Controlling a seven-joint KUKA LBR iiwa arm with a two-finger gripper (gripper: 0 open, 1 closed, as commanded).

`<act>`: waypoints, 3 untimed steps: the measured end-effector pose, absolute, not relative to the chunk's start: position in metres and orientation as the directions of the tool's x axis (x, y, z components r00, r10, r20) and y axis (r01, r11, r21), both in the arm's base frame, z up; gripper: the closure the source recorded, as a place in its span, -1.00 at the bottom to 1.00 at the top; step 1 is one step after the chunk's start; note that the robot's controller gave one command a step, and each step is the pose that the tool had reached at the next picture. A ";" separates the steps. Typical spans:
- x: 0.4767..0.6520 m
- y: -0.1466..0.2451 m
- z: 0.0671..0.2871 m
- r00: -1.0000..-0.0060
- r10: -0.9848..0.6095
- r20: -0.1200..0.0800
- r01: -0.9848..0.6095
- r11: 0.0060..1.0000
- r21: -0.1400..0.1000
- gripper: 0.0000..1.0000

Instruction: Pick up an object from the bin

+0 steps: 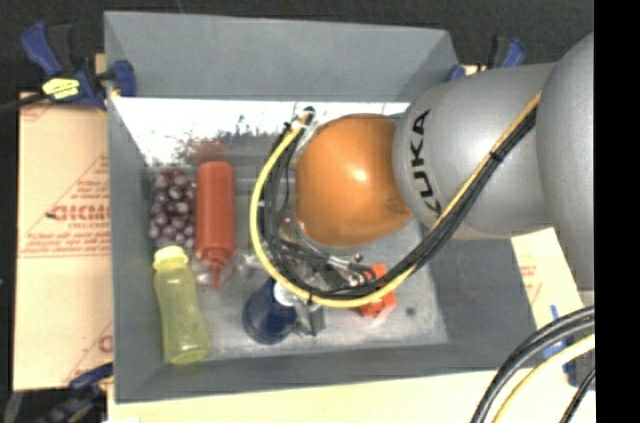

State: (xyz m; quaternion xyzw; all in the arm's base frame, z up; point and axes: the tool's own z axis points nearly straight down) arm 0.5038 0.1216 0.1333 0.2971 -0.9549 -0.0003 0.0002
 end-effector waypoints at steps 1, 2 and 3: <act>0.505 0.118 0.127 -0.751 -0.660 -0.010 -0.660 0.751 -0.003 -1.00; 0.534 0.131 0.111 -0.658 -0.753 0.024 -0.753 0.658 0.000 1.00; 0.534 0.131 0.111 -0.658 -0.753 0.023 -0.753 0.658 0.000 1.00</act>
Offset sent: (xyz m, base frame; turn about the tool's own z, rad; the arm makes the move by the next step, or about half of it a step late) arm 0.0183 0.0027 -0.0633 -0.2548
